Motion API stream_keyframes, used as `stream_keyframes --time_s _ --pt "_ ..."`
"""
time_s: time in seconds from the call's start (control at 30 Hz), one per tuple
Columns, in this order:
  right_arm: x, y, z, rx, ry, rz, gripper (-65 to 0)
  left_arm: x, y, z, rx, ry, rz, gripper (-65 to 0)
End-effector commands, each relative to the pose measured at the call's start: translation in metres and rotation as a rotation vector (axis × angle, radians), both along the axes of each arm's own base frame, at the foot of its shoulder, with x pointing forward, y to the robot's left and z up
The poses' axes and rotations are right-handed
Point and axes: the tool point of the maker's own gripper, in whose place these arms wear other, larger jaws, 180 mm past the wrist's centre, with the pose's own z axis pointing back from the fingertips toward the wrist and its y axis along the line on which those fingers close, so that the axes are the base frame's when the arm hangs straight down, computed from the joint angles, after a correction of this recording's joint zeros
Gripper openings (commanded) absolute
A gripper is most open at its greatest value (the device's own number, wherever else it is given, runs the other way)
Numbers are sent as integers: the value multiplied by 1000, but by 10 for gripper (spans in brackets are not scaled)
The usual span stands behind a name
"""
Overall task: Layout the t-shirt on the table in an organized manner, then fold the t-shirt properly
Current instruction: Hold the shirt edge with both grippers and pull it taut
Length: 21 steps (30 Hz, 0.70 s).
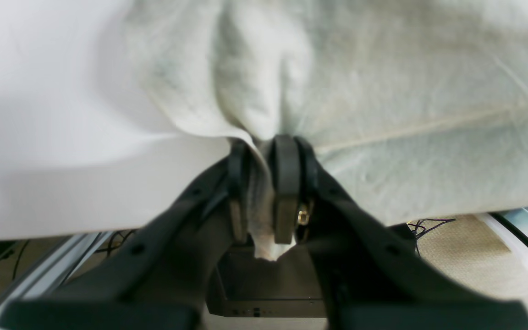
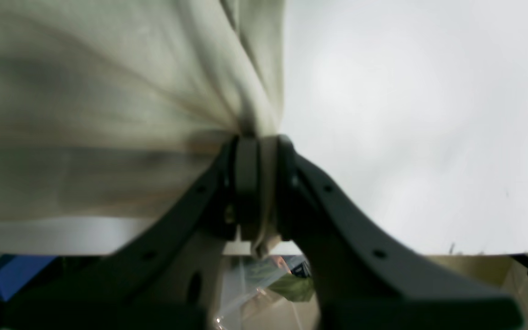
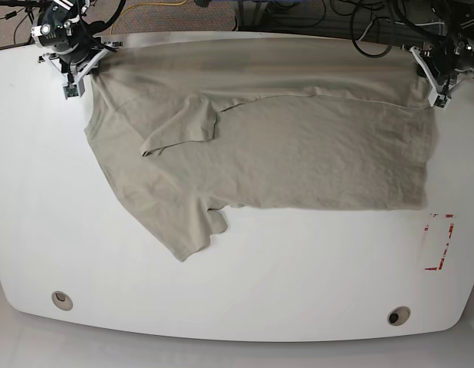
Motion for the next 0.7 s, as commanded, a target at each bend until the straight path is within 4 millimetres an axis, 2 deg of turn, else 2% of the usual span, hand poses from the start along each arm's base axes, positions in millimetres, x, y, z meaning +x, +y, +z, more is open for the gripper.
stream_keyframes --time_s 0.0,0.2,0.33,0.47,0.5,0.53,0.63,0.67 --pt "5 -5 8 -24 -27 3 -591 7 6 8 42 3 -47 -579" --pt "3 -5 7 -24 -21 3 -588 10 -1 6 39 16 -94 -574" --pt "3 -5 8 -22 -23 3 -575 14 -1 7 40 6 -95 -482" --pt "5 -5 11 -27 -32 6 -461 20 0 14 53 -16 -98 -343" --pt "6 -5 12 -33 -35 7 -431 21 0 15 56 -20 -100 -325" --pt "7 -6 15 -40 -41 9 -369 24 3 21 74 -29 -111 -293" --pt "11 -5 22 -53 -60 17 -268 26 7 29 102 -30 -127 -283" --pt "11 -5 23 -55 -62 18 -254 27 8 31 109 -27 -130 -283"
